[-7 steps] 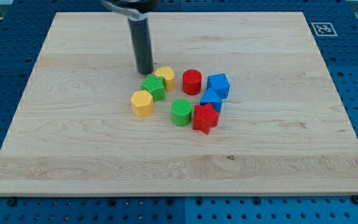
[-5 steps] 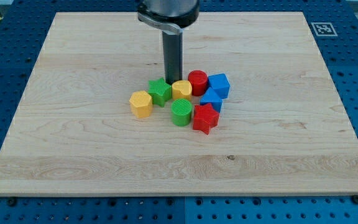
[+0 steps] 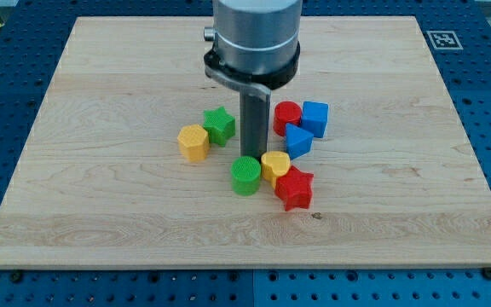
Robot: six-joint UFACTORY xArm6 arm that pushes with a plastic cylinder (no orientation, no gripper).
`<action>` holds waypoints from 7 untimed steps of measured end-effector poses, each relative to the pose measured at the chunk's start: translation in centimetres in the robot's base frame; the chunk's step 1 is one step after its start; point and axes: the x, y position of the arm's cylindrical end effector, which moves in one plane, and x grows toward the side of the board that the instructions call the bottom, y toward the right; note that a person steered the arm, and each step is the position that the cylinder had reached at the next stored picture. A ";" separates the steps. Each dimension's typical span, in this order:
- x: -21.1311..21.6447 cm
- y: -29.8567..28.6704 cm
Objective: Move green circle to the bottom left
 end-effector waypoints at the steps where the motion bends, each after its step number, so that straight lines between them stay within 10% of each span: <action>1: 1.6 0.0; 7: 3.4 0.2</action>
